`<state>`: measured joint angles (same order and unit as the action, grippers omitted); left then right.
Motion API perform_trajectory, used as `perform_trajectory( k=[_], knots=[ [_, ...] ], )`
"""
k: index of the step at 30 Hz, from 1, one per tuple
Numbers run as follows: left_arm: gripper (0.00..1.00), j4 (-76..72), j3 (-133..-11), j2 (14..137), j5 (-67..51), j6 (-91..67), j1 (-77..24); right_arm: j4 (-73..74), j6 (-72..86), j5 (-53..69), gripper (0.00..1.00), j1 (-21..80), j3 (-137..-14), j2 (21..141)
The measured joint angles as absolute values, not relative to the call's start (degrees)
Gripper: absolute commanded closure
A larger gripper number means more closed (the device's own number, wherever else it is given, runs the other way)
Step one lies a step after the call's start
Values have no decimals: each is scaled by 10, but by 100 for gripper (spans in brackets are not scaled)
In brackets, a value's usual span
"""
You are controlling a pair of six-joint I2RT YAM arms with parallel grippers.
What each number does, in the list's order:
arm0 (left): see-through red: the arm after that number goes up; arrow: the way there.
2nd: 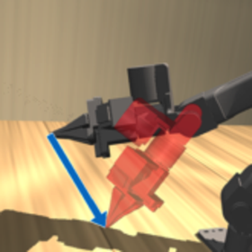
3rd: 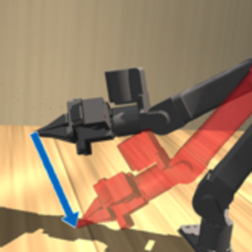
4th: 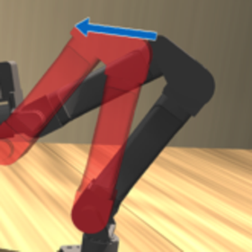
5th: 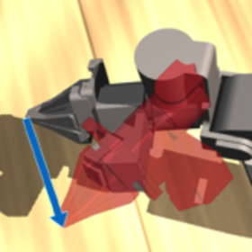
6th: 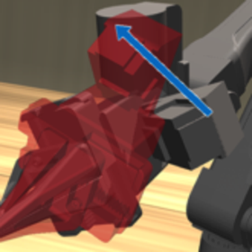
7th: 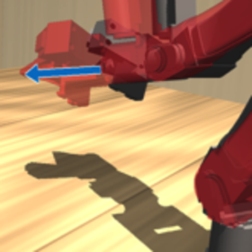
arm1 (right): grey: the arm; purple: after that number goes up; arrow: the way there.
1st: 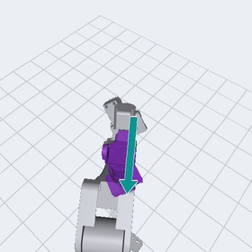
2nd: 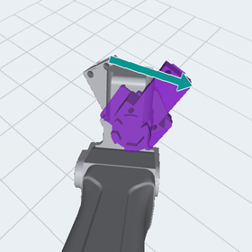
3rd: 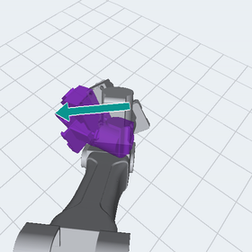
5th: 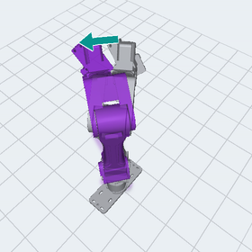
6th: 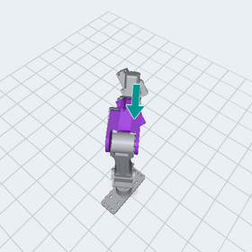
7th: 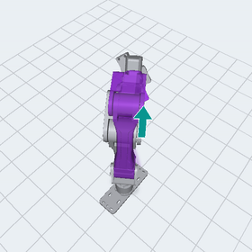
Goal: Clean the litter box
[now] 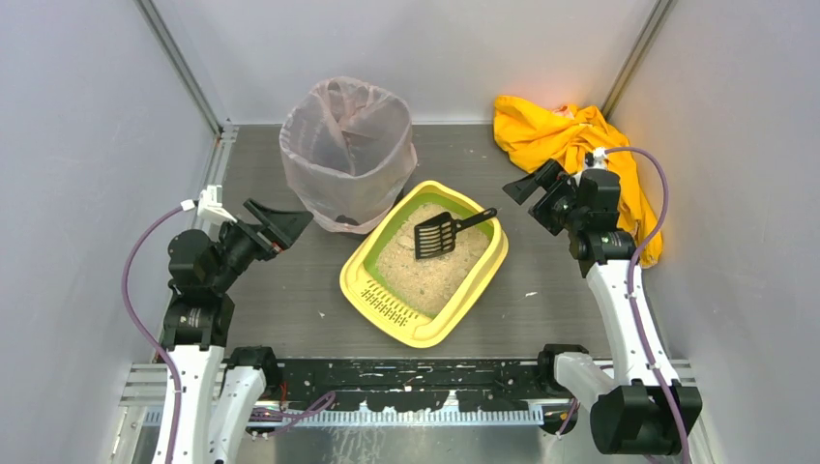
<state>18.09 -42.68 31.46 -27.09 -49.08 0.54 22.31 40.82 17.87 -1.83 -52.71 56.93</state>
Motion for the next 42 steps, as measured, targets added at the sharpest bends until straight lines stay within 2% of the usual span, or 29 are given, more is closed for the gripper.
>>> perform_trajectory(
  k=[11,16,29,42],
  knots=[
    [3,183,-409,329,-273,-443,5,259,382,118,4,29,-528,573],
    [5,192,-409,366,-261,-409,-33,279,370,81,4,52,-534,573],
    [6,278,-411,506,4,-335,-298,362,337,-89,4,177,-605,611],
    [6,258,-399,600,124,-325,-360,402,329,-150,4,224,-581,620]
  ],
)
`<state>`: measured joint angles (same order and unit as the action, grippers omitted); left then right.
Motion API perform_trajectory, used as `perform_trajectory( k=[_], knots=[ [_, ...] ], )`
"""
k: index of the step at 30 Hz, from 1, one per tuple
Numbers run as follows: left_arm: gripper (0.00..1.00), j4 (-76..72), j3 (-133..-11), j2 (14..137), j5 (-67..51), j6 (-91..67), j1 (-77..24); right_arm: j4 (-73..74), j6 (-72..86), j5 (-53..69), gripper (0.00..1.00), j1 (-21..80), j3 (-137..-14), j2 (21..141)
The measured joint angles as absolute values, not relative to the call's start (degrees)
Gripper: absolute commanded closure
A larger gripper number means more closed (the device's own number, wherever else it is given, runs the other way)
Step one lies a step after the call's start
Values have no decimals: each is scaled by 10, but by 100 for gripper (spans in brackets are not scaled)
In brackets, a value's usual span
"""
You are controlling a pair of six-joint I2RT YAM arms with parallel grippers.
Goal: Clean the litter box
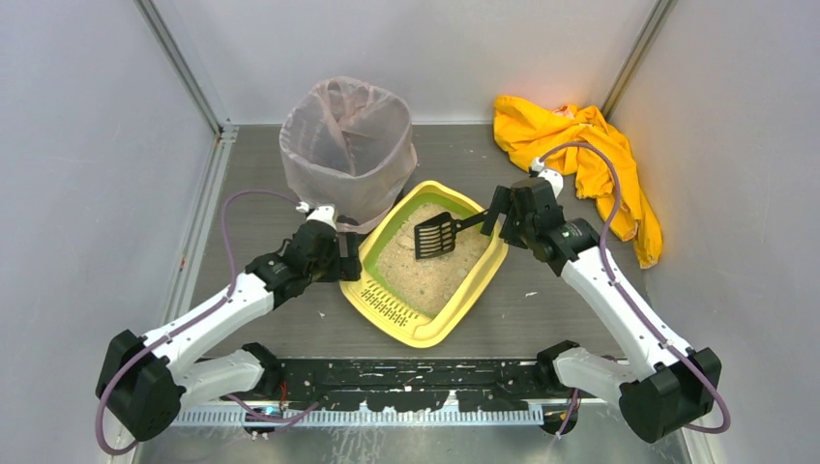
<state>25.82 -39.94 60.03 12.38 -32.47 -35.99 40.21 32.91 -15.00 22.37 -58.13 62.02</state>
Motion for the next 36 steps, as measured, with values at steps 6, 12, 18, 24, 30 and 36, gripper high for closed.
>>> perform_trajectory(
  k=[6,12,18,24,30,36],
  knots=[
    [6,225,-401,655,142,-325,-379,416,331,-152,5,248,-552,625],
    [7,202,-402,684,160,-326,-393,412,332,-154,8,260,-551,660],
    [8,194,-402,694,170,-331,-402,389,346,-143,9,262,-525,721],
    [8,165,-402,741,183,-348,-431,367,361,-122,9,262,-518,773],
    [8,149,-426,809,207,-358,-473,363,364,-120,9,260,-520,778],
    [9,167,-469,864,232,-360,-487,353,364,-106,9,223,-529,795]
  ],
)
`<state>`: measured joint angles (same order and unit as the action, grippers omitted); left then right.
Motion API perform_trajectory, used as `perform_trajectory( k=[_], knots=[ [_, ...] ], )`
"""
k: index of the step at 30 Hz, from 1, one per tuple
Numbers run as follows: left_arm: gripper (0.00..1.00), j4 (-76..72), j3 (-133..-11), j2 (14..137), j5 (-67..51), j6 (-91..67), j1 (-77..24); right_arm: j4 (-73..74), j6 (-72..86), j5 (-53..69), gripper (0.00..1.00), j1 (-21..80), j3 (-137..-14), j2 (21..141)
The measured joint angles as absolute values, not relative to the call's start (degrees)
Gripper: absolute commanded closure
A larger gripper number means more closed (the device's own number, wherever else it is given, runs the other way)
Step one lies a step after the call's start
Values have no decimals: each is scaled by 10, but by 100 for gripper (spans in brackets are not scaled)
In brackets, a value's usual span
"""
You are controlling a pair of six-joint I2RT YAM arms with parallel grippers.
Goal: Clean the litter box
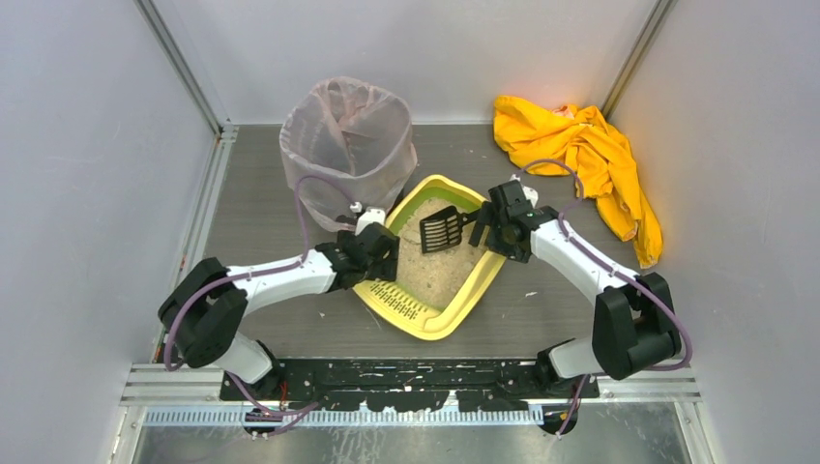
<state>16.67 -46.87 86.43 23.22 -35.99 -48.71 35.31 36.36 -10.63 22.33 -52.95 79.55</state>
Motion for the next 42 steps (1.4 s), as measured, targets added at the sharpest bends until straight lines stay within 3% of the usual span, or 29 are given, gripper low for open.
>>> perform_trajectory(
  k=[11,22,34,42],
  knots=[
    [10,164,-583,978,255,-376,-505,364,348,-88,9,133,-611,881],
    [10,211,-698,1067,281,-406,-519,423,303,-157,10,105,-755,1011],
    [9,187,-681,1047,287,-416,-526,431,295,-171,9,105,-764,1009],
    [9,185,-681,1047,287,-428,-538,420,294,-160,8,116,-735,945]
  ],
)
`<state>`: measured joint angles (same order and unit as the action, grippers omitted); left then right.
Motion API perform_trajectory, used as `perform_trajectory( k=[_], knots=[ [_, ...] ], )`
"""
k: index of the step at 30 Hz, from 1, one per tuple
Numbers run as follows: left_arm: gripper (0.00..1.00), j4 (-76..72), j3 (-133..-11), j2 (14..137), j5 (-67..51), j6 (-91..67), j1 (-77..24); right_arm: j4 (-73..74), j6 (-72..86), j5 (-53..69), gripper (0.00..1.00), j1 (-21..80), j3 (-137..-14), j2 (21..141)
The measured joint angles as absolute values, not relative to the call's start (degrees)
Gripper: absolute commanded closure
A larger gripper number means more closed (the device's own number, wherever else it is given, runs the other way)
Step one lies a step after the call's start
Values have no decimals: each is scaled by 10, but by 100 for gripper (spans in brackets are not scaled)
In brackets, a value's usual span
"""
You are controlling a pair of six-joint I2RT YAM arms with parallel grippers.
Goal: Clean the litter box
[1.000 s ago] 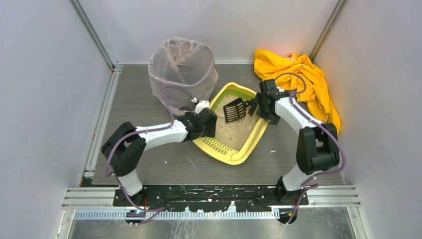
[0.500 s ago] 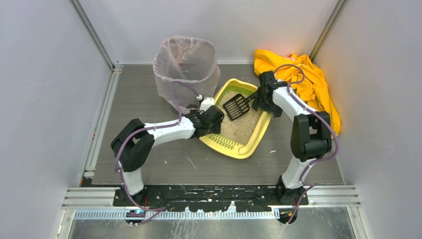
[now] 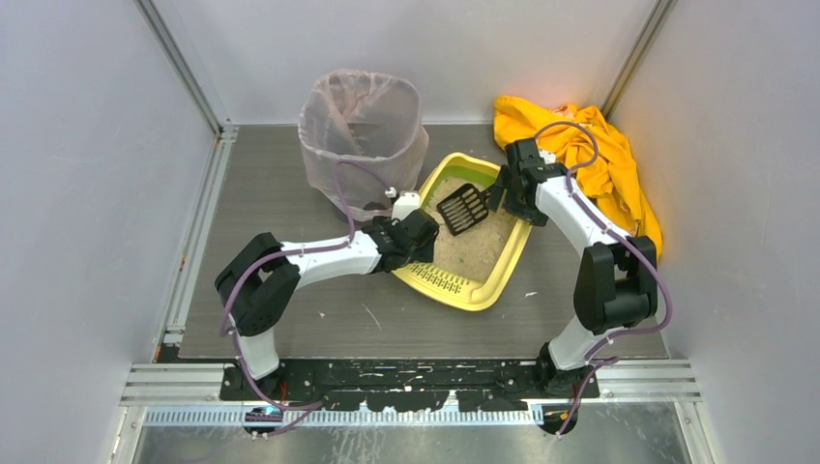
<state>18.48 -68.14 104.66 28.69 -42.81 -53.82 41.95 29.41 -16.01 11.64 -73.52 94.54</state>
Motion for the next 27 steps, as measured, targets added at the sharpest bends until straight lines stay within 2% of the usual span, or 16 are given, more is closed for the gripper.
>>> perform_trajectory(
  k=[11,17,27],
  knots=[
    [9,171,-677,1042,273,-432,-550,425,292,-170,4,138,-709,868],
    [9,163,-670,1036,256,-434,-555,425,293,-186,1,138,-707,883],
    [8,160,-669,1036,228,-436,-560,416,305,-216,0,138,-702,872]
  ],
)
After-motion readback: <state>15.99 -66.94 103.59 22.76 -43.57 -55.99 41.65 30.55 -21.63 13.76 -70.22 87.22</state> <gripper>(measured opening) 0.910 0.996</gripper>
